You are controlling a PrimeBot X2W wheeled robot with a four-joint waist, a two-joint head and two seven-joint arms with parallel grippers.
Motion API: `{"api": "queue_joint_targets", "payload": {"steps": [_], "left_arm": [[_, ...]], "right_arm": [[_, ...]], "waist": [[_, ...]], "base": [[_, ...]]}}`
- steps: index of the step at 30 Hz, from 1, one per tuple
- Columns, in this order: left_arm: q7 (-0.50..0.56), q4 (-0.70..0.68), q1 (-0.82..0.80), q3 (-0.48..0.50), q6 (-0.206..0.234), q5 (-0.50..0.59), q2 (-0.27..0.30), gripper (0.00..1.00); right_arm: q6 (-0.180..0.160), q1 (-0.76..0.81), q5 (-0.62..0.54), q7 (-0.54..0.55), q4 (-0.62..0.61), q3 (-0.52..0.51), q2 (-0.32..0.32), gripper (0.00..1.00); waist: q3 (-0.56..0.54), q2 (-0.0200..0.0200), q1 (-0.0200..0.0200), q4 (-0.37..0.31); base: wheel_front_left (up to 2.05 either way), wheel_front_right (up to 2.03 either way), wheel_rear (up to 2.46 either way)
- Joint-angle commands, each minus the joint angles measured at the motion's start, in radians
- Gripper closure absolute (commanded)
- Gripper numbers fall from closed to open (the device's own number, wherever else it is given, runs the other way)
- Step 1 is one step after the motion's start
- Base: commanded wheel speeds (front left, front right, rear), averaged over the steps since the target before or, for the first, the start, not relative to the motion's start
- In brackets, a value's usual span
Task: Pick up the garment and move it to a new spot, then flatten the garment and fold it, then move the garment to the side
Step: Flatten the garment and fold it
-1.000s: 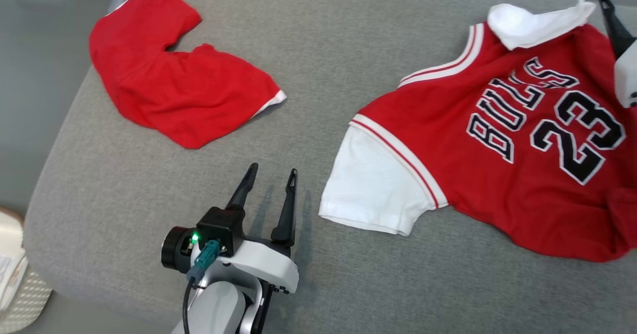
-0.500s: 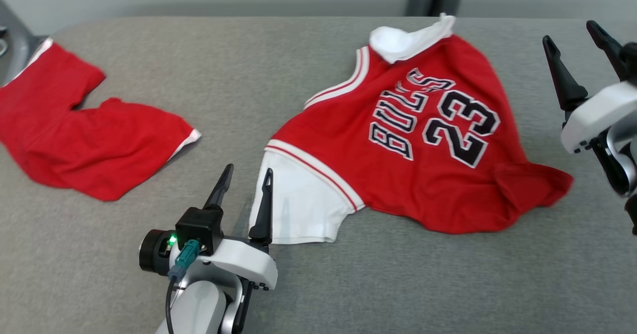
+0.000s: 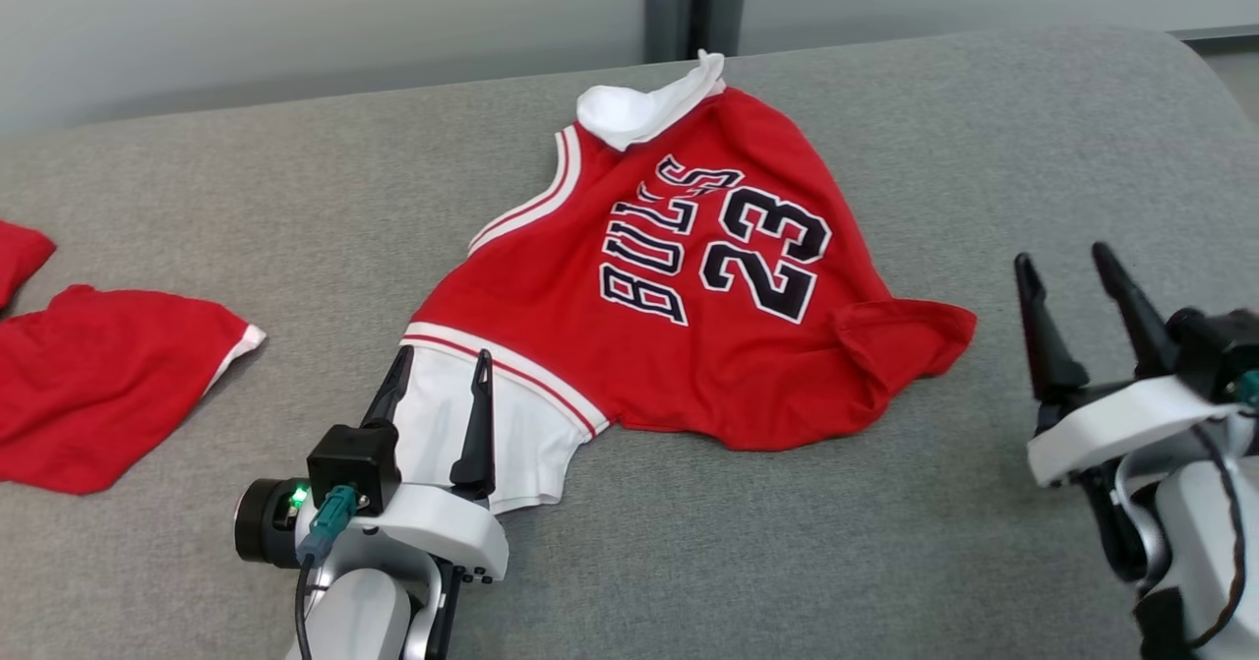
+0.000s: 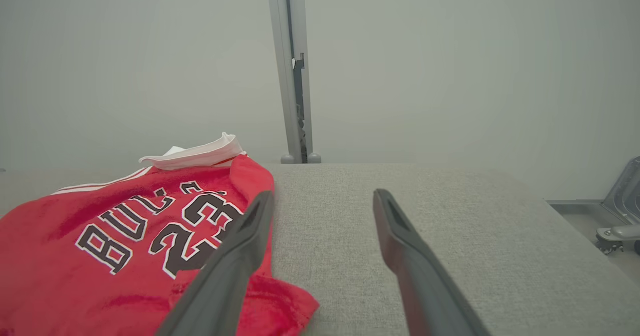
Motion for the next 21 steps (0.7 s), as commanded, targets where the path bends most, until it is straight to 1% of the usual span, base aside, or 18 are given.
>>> {"api": "queue_joint_targets", "payload": {"steps": [1,6,9,10,14,21], "left_arm": [[-0.004,0.004,0.006,0.009,-0.005,0.010,0.006,0.00],[-0.004,0.023,0.007,0.033,-0.009,0.025,0.006,0.00],[-0.004,0.028,0.002,0.038,-0.016,0.031,0.006,0.00],[-0.004,0.030,-0.001,0.038,-0.019,0.035,0.006,0.00],[-0.004,0.029,-0.007,0.027,-0.026,0.035,0.005,0.00],[-0.004,0.022,-0.020,0.004,-0.029,0.020,0.004,0.00]], "right_arm": [[-0.001,0.019,-0.014,-0.001,-0.014,-0.007,0.010,0.00],[-0.001,0.063,-0.046,-0.001,-0.054,-0.012,0.055,0.00],[-0.001,0.071,-0.055,0.000,-0.064,0.015,0.075,0.00],[-0.001,0.069,-0.057,0.009,-0.063,0.040,0.088,0.00],[-0.001,0.049,-0.071,0.031,-0.036,0.084,0.108,0.00],[-0.001,-0.002,-0.105,0.060,0.065,0.097,0.140,0.00]], "waist": [[-0.001,0.0000,0.0000,-0.018],[0.002,0.0000,0.0000,-0.041],[0.004,0.0000,0.0000,-0.045],[0.005,0.0000,0.0000,-0.044],[0.014,0.0000,0.0000,-0.029],[0.039,0.0000,0.0000,0.021]], "base": [[0.00,0.00,0.00],[0.00,0.00,0.00],[0.00,0.00,0.00],[0.00,0.00,0.00],[0.00,0.00,0.00],[0.00,0.00,0.00]]}}
